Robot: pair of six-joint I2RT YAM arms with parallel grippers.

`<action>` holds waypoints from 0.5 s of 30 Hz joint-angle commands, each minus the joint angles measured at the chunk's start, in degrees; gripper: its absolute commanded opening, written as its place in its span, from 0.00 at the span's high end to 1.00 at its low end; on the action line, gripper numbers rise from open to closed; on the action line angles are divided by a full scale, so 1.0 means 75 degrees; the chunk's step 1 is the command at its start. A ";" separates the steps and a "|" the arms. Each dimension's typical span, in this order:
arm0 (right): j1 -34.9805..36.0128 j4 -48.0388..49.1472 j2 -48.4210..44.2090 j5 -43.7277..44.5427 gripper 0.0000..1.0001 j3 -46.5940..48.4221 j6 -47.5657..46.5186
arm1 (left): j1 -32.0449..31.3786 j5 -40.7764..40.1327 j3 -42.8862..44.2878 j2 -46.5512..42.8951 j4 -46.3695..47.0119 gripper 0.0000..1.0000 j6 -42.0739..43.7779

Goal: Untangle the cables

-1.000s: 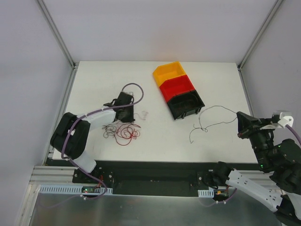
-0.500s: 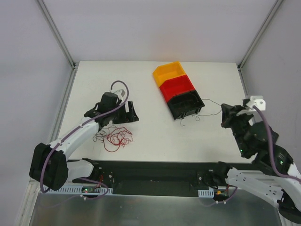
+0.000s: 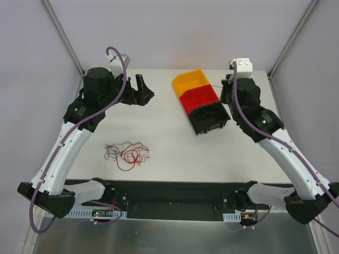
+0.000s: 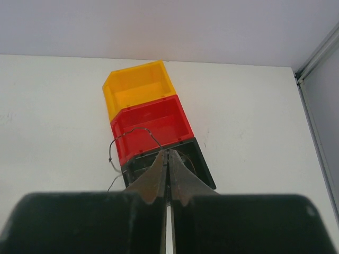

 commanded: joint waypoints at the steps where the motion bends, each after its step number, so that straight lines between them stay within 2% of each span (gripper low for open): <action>1: -0.0247 0.0367 0.0823 -0.0132 0.99 0.1135 -0.0253 | 0.0023 -0.1202 0.0475 0.0081 -0.0806 0.04 0.1119; 4: -0.0470 0.0518 0.1445 -0.0107 0.99 0.1581 -0.0488 | 0.0035 -0.1835 0.0102 -0.0106 -0.0736 0.04 0.1319; 6: -0.0645 0.0706 0.1902 -0.0178 1.00 0.1908 -0.0652 | 0.0128 -0.1837 -0.0366 -0.0270 -0.0561 0.04 0.1366; 10: -0.0950 0.0672 0.2851 -0.0131 0.99 0.2647 -0.0910 | 0.0363 -0.1322 -0.0942 -0.0481 -0.0314 0.05 0.1179; 15: -0.1161 0.0777 0.3836 0.0080 1.00 0.3070 -0.1121 | 0.0386 -0.1169 -0.1001 -0.0634 -0.0232 0.05 0.1120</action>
